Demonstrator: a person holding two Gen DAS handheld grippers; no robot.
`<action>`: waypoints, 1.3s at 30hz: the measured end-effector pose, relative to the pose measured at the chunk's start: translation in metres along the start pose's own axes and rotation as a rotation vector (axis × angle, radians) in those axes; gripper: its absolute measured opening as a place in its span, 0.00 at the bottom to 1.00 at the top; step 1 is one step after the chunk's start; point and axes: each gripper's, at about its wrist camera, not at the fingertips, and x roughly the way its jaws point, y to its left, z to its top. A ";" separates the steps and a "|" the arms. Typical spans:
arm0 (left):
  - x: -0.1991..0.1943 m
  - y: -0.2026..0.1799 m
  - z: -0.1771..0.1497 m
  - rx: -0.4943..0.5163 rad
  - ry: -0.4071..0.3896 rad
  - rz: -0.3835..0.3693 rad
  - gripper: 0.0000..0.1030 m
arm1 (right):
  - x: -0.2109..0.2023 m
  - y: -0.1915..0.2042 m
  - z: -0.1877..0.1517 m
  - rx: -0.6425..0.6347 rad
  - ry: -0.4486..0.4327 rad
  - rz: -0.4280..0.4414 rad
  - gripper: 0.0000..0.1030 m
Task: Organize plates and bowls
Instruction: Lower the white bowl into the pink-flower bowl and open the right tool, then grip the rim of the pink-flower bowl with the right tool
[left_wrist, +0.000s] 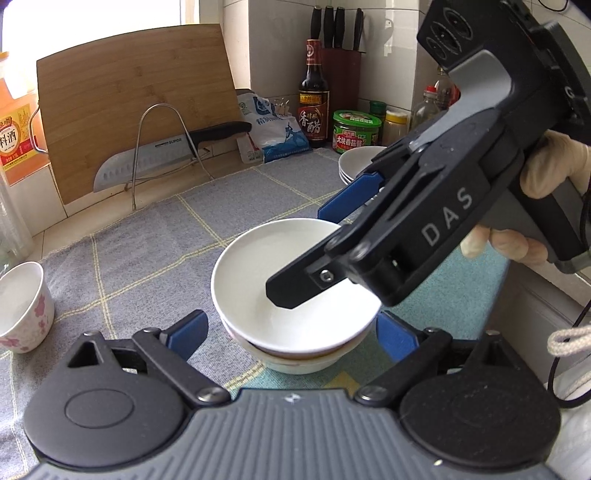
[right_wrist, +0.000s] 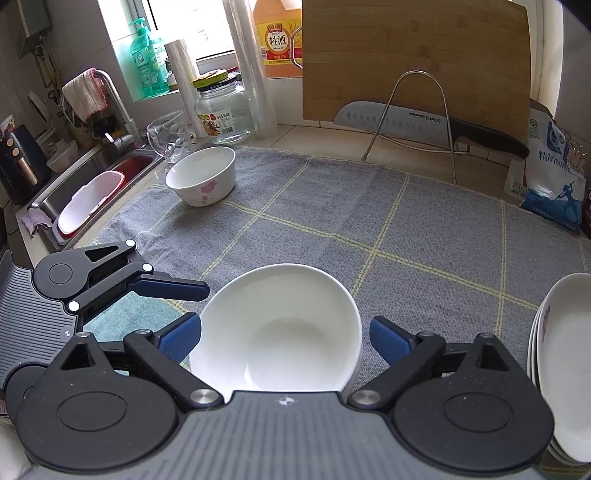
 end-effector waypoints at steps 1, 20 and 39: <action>-0.002 0.001 0.000 -0.001 0.000 0.003 0.95 | -0.001 0.001 0.001 -0.004 -0.003 -0.002 0.98; -0.029 0.083 -0.030 -0.126 0.024 0.241 0.95 | 0.023 0.043 0.047 -0.095 -0.056 -0.009 1.00; -0.010 0.194 -0.053 -0.210 -0.003 0.412 0.95 | 0.102 0.089 0.127 -0.148 -0.012 0.044 1.00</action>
